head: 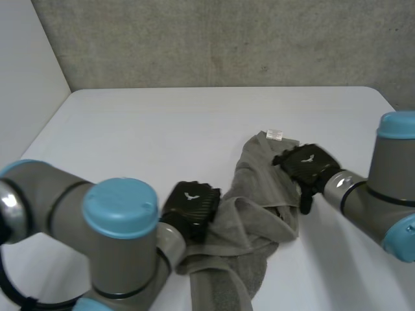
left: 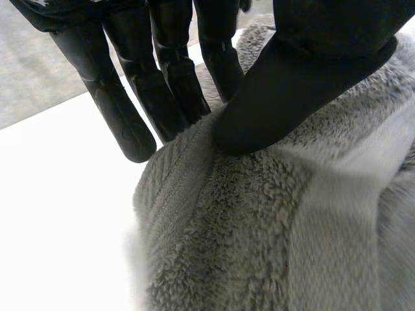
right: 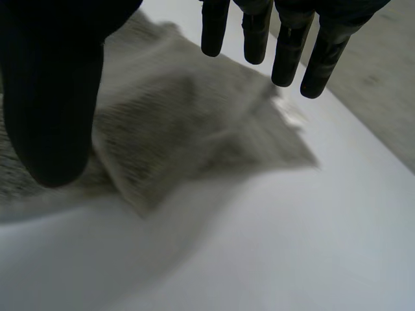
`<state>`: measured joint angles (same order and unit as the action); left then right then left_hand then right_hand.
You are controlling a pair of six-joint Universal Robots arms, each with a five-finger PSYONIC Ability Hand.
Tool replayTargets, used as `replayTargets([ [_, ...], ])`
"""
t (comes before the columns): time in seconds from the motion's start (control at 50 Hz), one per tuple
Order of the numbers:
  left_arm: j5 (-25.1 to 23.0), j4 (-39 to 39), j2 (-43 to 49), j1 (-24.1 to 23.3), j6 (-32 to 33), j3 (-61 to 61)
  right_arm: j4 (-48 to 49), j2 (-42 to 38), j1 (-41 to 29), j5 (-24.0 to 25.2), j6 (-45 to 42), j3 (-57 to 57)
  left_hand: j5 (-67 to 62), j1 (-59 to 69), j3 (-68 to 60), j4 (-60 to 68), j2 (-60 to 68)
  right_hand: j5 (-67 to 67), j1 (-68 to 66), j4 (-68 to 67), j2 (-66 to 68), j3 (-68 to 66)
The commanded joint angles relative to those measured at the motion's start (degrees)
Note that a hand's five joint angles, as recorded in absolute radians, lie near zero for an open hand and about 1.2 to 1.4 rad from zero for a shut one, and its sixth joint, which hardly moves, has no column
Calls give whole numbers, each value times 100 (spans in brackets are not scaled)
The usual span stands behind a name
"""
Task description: Fold the towel.
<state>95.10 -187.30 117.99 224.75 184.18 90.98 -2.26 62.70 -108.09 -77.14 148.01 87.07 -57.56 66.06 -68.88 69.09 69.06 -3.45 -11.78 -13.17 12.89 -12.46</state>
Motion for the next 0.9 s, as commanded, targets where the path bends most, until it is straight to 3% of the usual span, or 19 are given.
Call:
replayTargets([
  [0.02, 0, -34, -829, 561, 4, 850, 173, -459, -344, 525, 8, -137, -1244, 1394, -1112, 1091, 1094, -1302, -1468, -1330, 1358, -1401],
  [0.04, -9, -34, -996, 622, 39, 964, 260, -556, -388, 525, 17, -225, -1244, 1394, -1112, 1091, 1094, -2744, -2911, -2772, 2800, -2843],
  [0.06, -9, -34, -998, 623, 39, 966, 261, -557, -389, 525, 17, -226, -1244, 1394, -1112, 1091, 1094, -2759, -2925, -2787, 2815, -2857],
  [0.08, -9, -52, -1111, 658, 109, 1044, 383, -644, -432, 498, 43, -348, -1244, 1394, -1112, 1091, 1094, -4707, -4874, -4735, 4763, -4806],
  [0.1, -9, -52, -1112, 658, 109, 1045, 384, -645, -433, 498, 43, -349, -1244, 1394, -1112, 1091, 1094, -4727, -4893, -4755, 4783, -4825],
  [0.12, -9, -95, -1182, 667, 214, 1071, 515, -714, -493, 429, 113, -523, -1244, 1394, -1112, 1091, 1094, -6636, -6802, -6664, 6692, -6735],
  [0.28, -27, -753, -1200, 973, 1065, 414, 1553, -697, -529, -513, 755, -1755, -1244, 1394, -1112, 1091, 1094, -6655, -6822, -6683, 6711, -6754],
  [0.32, -18, -1218, -1139, 1184, 1461, -366, 2584, -532, -503, -897, 790, -2053, -1244, 1394, -1112, 1091, 1094, -6655, -6822, -6683, 6711, -6754],
  [0.34, -18, -1221, -1138, 1185, 1463, -370, 2590, -531, -503, -899, 790, -2054, -1244, 1394, -1112, 1091, 1094, -6655, -6822, -6683, 6711, -6754],
  [0.38, -9, -1467, -1130, 1291, 1568, -801, 3972, -181, -485, -1275, 773, -2028, -1244, 1394, -1112, 1091, 1094, -6655, -6822, -6683, 6711, -6754],
  [0.46, 0, -2037, -1191, 1676, 1621, -1739, 4697, 136, -476, -1418, 738, -1879, -1244, 1394, -1112, 1091, 1094, -6655, -6822, -6683, 6711, -6754],
  [0.56, -18, -1915, -1244, 1678, 1445, -1803, 3935, 401, -459, -1383, 747, -1685, -1244, 1394, -1112, 1091, 1094, -6655, -6822, -6683, 6711, -6754],
  [0.66, -193, -1380, -1595, 1599, 1234, -349, 1804, 480, -389, -909, 703, -1264, -1244, 1394, -1112, 1091, 1094, -6655, -6822, -6683, 6711, -6754],
  [0.76, -544, -1423, -1666, 1625, 1287, 1049, 686, 410, -21, -873, 519, -851, -1244, 1394, -1112, 1091, 1094, -6655, -6822, -6683, 6711, -6754],
  [0.9, -1063, -1476, -1613, 2045, 1602, 2351, 445, 313, 533, -811, -148, -96, -1244, 1394, -1112, 1091, 1094, -6655, -6822, -6683, 6711, -6754],
])
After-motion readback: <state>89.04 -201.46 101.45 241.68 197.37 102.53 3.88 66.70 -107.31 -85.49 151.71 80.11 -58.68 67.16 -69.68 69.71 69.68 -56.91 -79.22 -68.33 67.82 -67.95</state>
